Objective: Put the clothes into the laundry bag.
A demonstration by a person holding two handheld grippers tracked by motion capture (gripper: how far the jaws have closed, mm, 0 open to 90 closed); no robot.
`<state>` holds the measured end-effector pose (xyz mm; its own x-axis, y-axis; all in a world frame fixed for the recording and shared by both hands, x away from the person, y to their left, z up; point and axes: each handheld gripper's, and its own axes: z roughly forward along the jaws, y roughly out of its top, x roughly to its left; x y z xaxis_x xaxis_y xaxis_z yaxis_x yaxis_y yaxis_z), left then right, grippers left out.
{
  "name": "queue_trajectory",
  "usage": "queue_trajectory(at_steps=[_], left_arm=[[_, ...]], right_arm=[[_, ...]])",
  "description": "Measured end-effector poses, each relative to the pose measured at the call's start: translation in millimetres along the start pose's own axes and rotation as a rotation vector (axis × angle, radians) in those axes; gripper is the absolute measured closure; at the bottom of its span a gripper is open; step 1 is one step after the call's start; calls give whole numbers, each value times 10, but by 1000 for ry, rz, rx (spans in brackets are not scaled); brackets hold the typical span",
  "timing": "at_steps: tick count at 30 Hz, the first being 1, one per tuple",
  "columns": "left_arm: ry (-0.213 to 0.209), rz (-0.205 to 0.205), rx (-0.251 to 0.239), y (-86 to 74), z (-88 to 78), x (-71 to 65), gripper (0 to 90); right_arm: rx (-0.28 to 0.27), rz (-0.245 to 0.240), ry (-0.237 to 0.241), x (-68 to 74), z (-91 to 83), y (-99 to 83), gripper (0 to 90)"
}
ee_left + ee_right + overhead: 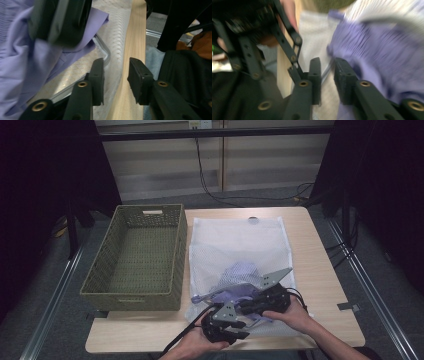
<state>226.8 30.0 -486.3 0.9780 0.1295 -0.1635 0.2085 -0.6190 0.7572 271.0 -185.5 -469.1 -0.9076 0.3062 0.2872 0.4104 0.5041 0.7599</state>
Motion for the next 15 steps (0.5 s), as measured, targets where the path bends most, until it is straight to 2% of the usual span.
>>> queue_trajectory(at_steps=[2, 4, 5, 9, 12, 15], left_arm=[[17, 22, 27, -5, 20, 2, 607], [31, 18, 27, -21, 52, 5, 564], [37, 25, 45, -28, 57, 13, 541], [61, 38, 83, -61, 96, 18, 518], [71, 50, 68, -59, 115, 11, 524], [99, 47, 87, -42, 104, 25, 621]], right_arm=[[18, 2, 3, -5, 41, -12, 780], [14, 7, -2, -44, 50, -9, 780], [9, 11, -6, -69, 52, -11, 780], [15, 35, -21, -135, 56, -29, 782], [17, 40, -23, -146, 81, -35, 780], [23, 40, -24, -160, 105, -43, 780]])
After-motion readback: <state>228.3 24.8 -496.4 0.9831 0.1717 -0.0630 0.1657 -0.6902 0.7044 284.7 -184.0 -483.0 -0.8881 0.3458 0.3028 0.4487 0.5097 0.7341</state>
